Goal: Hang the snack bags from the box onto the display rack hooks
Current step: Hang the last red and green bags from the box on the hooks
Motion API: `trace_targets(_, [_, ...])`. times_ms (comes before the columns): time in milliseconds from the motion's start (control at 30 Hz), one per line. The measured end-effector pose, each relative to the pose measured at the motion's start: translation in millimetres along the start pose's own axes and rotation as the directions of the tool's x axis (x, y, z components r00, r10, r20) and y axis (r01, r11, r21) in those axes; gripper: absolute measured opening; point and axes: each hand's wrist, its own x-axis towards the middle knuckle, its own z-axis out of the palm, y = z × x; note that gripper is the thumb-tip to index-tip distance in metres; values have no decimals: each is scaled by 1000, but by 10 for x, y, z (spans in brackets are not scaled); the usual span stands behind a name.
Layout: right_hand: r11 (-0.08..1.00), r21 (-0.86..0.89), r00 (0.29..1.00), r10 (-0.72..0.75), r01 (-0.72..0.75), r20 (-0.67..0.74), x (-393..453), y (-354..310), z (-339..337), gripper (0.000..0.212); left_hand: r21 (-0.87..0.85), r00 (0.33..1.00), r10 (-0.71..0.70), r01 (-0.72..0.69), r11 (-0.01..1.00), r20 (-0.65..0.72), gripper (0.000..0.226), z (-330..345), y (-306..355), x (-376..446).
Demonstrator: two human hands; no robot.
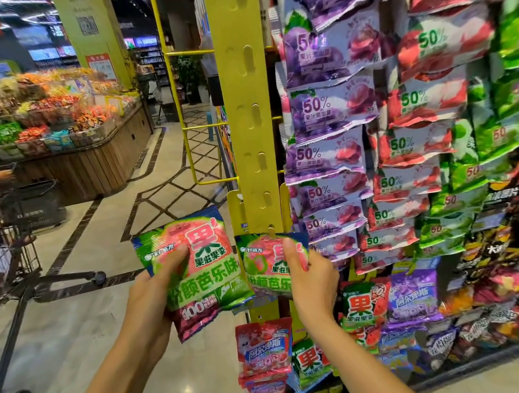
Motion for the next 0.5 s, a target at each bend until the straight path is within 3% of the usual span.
trace_targets(67, [998, 67, 998, 0, -4, 60, -36, -3, -49, 52, -14, 1000, 22, -23, 1000, -17, 26, 91, 82, -46])
trace_targets(200, [1000, 10, 991, -22, 21, 129, -147, -4, -196, 47, -20, 1000, -19, 19, 1000, -13, 36, 349, 230, -158])
trace_targets(267, [996, -45, 994, -71, 75, 85, -203, -80, -354, 44, -11, 1000, -29, 29, 1000, 5, 35, 460, 269, -190])
trace_targets(333, [972, -73, 974, -226, 225, -5, -164, -281, -555, 30, 9, 998, -51, 51, 999, 39, 38, 553, 289, -195])
trace_targets(400, [859, -137, 859, -506, 494, -75, 4, -585, -737, 22, 37, 995, -76, 73, 997, 71, 43, 657, 298, -182])
trace_targets(500, [541, -260, 548, -835, 800, -52, 370, -1092, -875, 25, 55, 995, -72, 68, 996, 62, 39, 828, 327, -140])
